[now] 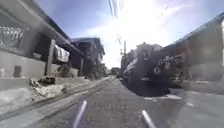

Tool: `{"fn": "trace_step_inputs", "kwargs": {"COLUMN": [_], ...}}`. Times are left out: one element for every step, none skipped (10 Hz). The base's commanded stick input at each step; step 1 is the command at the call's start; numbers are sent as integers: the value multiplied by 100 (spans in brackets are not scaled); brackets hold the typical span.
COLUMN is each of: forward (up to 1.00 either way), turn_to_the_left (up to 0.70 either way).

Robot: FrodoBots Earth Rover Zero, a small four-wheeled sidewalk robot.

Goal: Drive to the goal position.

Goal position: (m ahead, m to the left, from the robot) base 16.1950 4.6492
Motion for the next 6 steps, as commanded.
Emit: {"fn": "trace_step_inputs", "kwargs": {"forward": [100,100,100,100,100,100], "turn_to_the_left": [-4,1,0,0,0,0]}}
